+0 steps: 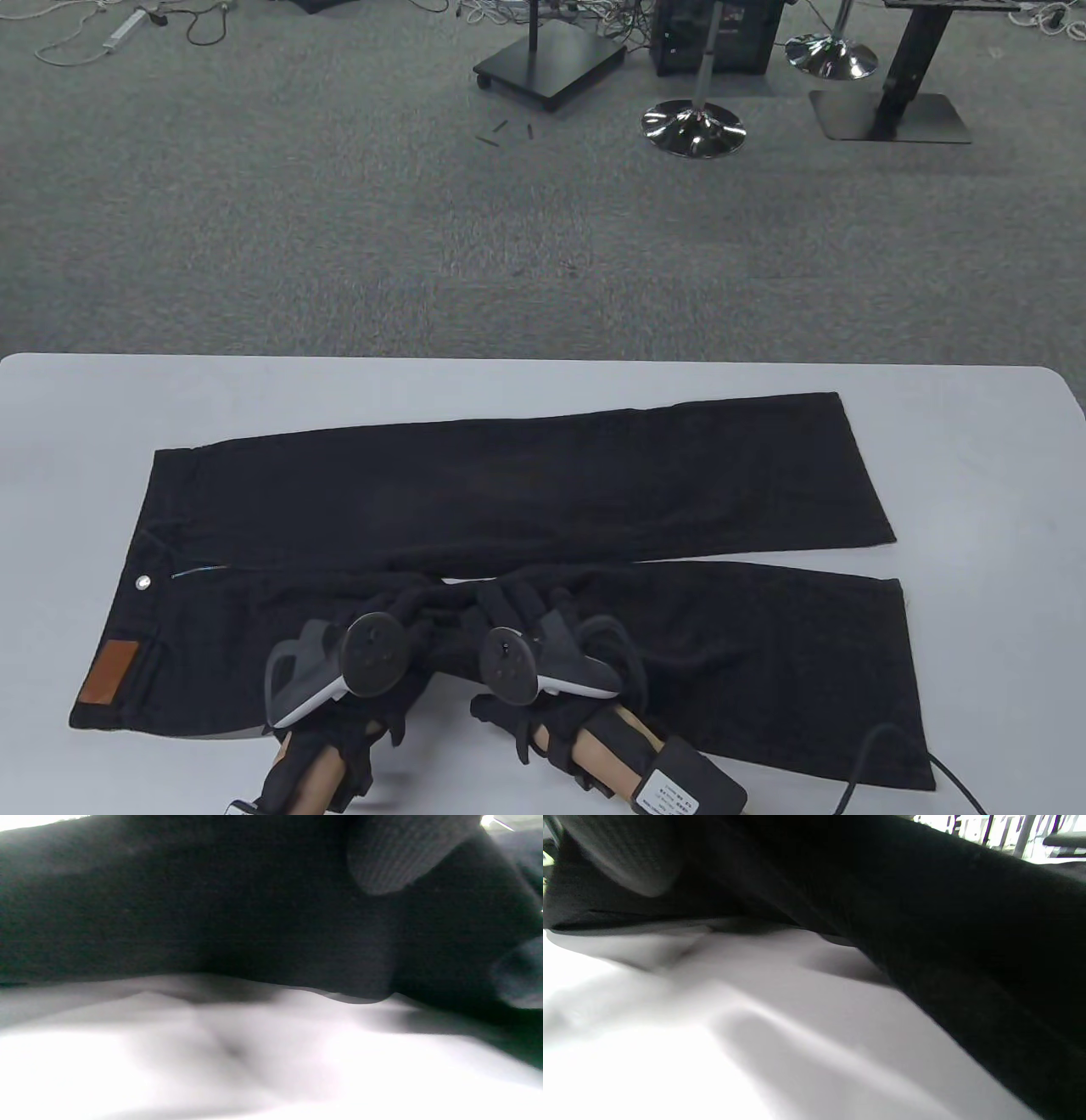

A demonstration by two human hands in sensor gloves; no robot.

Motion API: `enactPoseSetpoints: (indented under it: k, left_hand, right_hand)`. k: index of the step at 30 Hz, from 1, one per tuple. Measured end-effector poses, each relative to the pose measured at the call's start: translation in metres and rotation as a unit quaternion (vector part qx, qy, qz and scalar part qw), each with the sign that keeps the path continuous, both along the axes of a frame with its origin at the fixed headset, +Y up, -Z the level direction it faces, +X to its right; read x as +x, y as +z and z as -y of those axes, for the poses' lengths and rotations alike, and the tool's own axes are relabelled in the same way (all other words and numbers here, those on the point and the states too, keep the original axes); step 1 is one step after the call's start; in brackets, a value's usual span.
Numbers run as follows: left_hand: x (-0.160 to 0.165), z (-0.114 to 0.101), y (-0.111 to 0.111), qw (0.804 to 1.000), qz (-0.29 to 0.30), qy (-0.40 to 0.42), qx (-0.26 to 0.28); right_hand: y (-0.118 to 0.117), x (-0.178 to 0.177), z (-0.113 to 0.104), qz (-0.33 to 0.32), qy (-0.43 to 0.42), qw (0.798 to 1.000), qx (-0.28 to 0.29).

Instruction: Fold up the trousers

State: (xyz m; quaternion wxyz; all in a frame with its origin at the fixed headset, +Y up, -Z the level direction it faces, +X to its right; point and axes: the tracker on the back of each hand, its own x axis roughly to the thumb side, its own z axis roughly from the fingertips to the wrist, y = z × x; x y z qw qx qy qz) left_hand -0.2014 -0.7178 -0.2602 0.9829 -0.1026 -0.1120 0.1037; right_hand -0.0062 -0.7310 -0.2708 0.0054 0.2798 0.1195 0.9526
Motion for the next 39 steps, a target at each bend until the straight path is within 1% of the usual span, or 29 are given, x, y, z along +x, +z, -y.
enactPoseSetpoints:
  k: [1, 4, 6, 9, 12, 13, 14, 17, 20, 22, 23, 24, 25, 26, 27, 28, 30, 33, 34, 36, 39]
  left_hand:
    - [0.0, 0.0, 0.0, 1.0, -0.001, 0.0, 0.002]
    - [0.0, 0.0, 0.0, 1.0, -0.002, -0.003, 0.001]
    - [0.001, 0.0, 0.0, 1.0, 0.001, -0.007, -0.001]
    - [0.002, 0.0, 0.0, 1.0, 0.002, -0.012, 0.002]
    - [0.001, -0.002, 0.001, 1.0, -0.001, -0.011, 0.007]
    - [0.001, -0.003, 0.001, 1.0, -0.004, -0.009, 0.009]
    - [0.0, -0.003, 0.001, 1.0, -0.004, -0.007, 0.012]
    - [0.0, -0.007, 0.002, 1.0, -0.009, -0.008, 0.021]
    - [-0.002, -0.009, 0.002, 0.999, -0.013, -0.021, 0.03]
    - [-0.005, -0.01, 0.001, 0.999, -0.019, -0.02, 0.031]
    - [-0.008, -0.009, 0.0, 0.999, -0.022, -0.016, 0.027]
    - [-0.009, -0.008, -0.001, 0.999, -0.024, -0.016, 0.023]
    - [-0.012, -0.006, -0.002, 0.999, -0.027, -0.016, 0.017]
    - [-0.014, -0.003, -0.003, 0.999, -0.03, -0.019, 0.004]
    - [-0.017, 0.0, -0.005, 0.999, -0.034, -0.024, -0.007]
    - [-0.021, 0.004, -0.007, 0.998, -0.043, -0.03, -0.022]
    - [-0.029, 0.01, -0.01, 0.996, -0.062, -0.045, -0.048]
    - [-0.044, 0.02, -0.011, 0.987, -0.096, -0.077, -0.099]
    - [-0.052, 0.023, -0.01, 0.981, -0.118, -0.091, -0.127]
    - [-0.065, 0.027, -0.007, 0.968, -0.158, -0.104, -0.163]
    - [-0.091, 0.025, -0.003, 0.956, -0.205, -0.124, -0.172]
  right_hand:
    - [0.002, 0.001, 0.001, 0.008, 0.008, 1.0, 0.019]
    - [0.002, 0.01, -0.001, 0.026, 0.021, 0.998, 0.043]
    - [0.0, 0.019, -0.008, 0.044, 0.014, 0.998, 0.051]
    - [-0.007, 0.04, -0.017, 0.079, 0.001, 0.996, 0.044]
    - [-0.02, 0.073, -0.024, 0.128, -0.003, 0.992, 0.022]
    - [-0.026, 0.089, -0.025, 0.151, -0.005, 0.989, 0.006]
    - [-0.031, 0.104, -0.023, 0.174, -0.007, 0.985, -0.016]
    - [-0.043, 0.14, -0.014, 0.219, 0.004, 0.974, -0.054]
    - [-0.054, 0.183, -0.01, 0.268, 0.0, 0.961, -0.067]
    - [-0.058, 0.209, -0.012, 0.295, -0.04, 0.951, -0.08]
    - [-0.06, 0.221, -0.014, 0.303, -0.082, 0.945, -0.093]
    - [-0.061, 0.229, -0.016, 0.303, -0.128, 0.937, -0.118]
    - [-0.061, 0.238, -0.018, 0.299, -0.19, 0.924, -0.146]
    - [-0.061, 0.243, -0.02, 0.294, -0.231, 0.912, -0.166]
    - [-0.06, 0.248, -0.023, 0.29, -0.256, 0.905, -0.177]
    - [-0.059, 0.251, -0.027, 0.288, -0.265, 0.903, -0.178]
    - [-0.059, 0.253, -0.034, 0.287, -0.25, 0.91, -0.164]
    - [-0.061, 0.251, -0.04, 0.279, -0.271, 0.908, -0.159]
    - [-0.062, 0.251, -0.043, 0.277, -0.28, 0.906, -0.156]
    - [-0.065, 0.25, -0.047, 0.276, -0.295, 0.902, -0.149]
    - [-0.068, 0.25, -0.055, 0.27, -0.314, 0.898, -0.151]
